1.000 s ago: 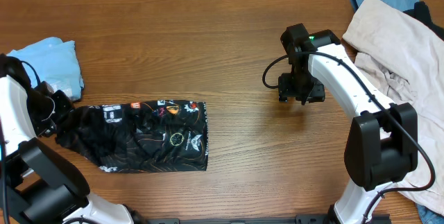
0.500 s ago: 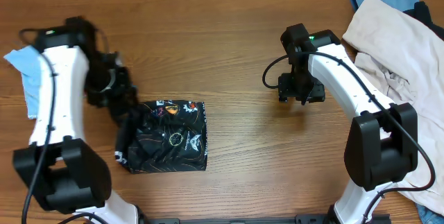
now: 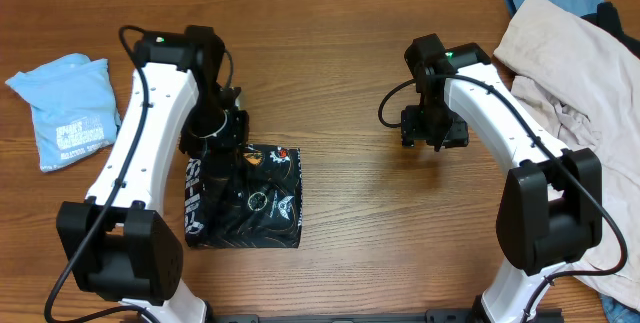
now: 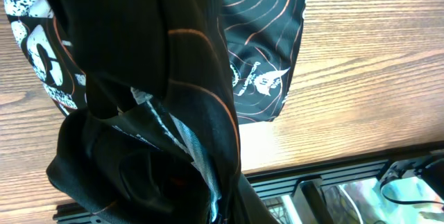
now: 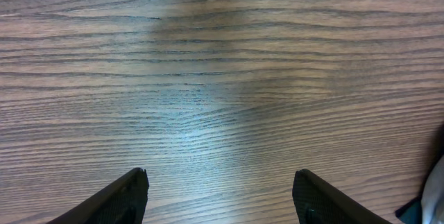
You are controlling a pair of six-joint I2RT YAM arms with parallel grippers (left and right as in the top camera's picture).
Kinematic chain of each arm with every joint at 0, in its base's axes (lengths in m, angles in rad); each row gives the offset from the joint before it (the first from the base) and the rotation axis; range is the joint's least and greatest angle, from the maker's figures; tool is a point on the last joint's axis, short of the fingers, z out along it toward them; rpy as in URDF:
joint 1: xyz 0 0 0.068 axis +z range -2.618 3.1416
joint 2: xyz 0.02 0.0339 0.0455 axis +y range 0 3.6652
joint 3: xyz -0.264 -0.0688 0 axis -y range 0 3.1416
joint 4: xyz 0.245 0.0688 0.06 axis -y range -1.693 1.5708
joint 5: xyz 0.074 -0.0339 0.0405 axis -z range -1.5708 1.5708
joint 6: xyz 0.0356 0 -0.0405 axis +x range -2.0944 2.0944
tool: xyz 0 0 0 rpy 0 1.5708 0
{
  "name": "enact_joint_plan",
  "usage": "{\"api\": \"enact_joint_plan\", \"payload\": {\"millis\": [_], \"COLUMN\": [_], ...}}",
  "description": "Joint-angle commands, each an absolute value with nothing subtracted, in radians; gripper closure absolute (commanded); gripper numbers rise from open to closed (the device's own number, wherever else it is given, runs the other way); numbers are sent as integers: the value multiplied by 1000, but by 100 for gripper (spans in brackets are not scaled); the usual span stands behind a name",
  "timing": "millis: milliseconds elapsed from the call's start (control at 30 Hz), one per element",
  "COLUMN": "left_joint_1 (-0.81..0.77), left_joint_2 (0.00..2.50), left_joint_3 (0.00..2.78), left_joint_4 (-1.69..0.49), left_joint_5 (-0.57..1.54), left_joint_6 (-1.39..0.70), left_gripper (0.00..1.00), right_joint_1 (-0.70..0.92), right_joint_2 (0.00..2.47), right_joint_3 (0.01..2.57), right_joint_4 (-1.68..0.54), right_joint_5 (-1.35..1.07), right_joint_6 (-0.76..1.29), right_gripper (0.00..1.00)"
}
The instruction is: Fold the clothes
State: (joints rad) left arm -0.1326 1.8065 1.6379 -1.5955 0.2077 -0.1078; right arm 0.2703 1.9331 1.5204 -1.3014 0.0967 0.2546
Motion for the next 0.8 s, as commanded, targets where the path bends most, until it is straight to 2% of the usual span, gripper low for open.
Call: {"api": "enact_joint_plan", "payload": {"millis": [0, 533, 567, 600, 667, 767], "left_joint_1": [-159, -256, -267, -279, -303, -330], "left_joint_2": [1780, 1780, 1780, 1780, 1780, 1780], "left_joint_3": [1642, 1542, 1540, 1539, 1539, 1540], "left_joint_4": [-1600, -1586, -1587, -1592, -1602, -1623], "left_joint_5": [200, 241, 241, 242, 263, 286], "left_joint_6": [-148, -165, -165, -165, -164, -141], "left_gripper": [88, 89, 85, 73, 61, 61], "right_joint_1": [273, 274, 274, 274, 274, 273], "right_joint_2": [1907, 1907, 1907, 1907, 1907, 1907], "right_joint_3": [1540, 1540, 1540, 1540, 1540, 1540], "right_joint_4": [-1301, -1306, -1306, -1305, -1304, -1304], "right_joint_5": [104, 103, 104, 103, 103, 103], "right_joint_6": [258, 258, 258, 258, 258, 255], "right_gripper": [30, 29, 29, 29, 29, 28]}}
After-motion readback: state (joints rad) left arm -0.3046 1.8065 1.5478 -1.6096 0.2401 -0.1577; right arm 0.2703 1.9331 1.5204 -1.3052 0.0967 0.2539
